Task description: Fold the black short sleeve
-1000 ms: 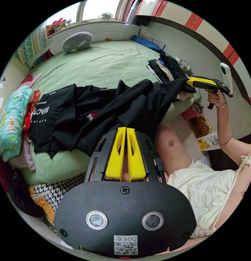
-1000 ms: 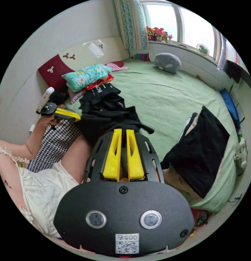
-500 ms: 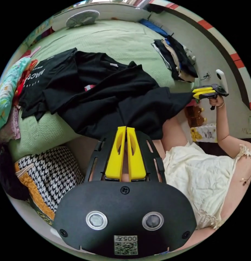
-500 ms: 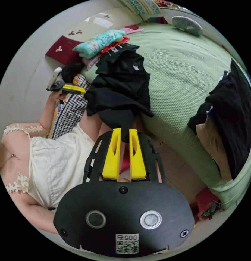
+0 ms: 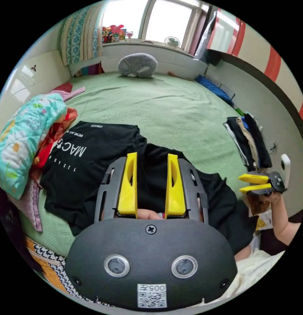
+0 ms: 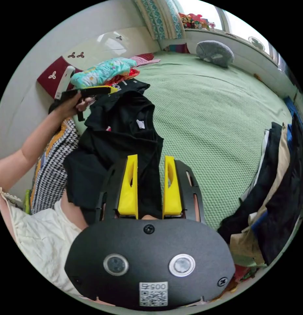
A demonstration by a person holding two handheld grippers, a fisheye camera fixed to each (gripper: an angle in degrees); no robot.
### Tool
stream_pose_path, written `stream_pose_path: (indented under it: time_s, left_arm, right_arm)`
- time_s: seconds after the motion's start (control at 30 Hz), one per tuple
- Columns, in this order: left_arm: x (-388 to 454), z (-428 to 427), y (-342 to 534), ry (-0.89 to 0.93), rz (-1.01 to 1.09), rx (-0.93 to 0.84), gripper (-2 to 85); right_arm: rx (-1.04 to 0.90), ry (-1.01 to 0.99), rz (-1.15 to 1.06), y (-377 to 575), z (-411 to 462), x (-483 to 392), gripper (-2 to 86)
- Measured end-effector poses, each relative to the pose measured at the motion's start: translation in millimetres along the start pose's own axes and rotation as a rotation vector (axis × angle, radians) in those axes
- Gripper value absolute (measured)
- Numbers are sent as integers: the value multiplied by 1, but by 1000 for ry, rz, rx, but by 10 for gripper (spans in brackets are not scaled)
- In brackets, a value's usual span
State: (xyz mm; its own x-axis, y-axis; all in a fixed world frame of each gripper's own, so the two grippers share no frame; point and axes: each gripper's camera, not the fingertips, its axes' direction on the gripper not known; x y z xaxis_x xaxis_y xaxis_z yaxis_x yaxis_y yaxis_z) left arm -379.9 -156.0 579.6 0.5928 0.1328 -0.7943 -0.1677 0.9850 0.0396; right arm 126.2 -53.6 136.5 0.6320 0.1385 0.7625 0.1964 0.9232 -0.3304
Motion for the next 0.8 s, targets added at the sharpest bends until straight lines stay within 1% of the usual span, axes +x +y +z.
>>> stream_pose_path:
  time_s: [0.07,0.1,0.17,0.23,0.27,0.33,0.43,0.53,0.6,0.7,0.77,0.8]
  left_arm:
    - [-7,20,-14,59,-25,-37,134]
    - [-8,24,-17,60,-20,-55,134]
    - [-3,41,-24,16,24,-130,123]
    - [0,49,-26,-47,11,-176,82]
    - [1,52,-26,-76,1,-182,58]
    - [3,53,-26,-68,24,-180,38]
    - [0,47,-32,-13,6,-184,22]
    - [4,20,-46,3,26,-102,14]
    - [7,4,-60,4,35,-67,11]
    - [12,-18,-90,18,29,1,9]
    - [14,-25,-118,-45,4,51,10]
    - [13,-25,-126,-57,-12,55,11]
  right_arm:
    - [-71,34,20,-5,24,6,116]
    - [-87,30,25,-6,28,8,115]
    - [-98,-32,46,-6,38,9,99]
    - [-77,-62,3,-4,39,4,70]
    - [-72,-43,-10,-3,41,1,60]
    - [-68,-35,-24,-3,43,2,41]
    - [-72,-92,0,-9,35,15,0]
    - [-42,-119,7,-20,9,29,-11]
    - [-5,-99,12,-31,-14,38,-12]
    - [32,57,1,-58,-49,55,-13]
    - [38,176,29,-90,-71,79,-13]
    - [44,199,38,-99,-75,86,-13]
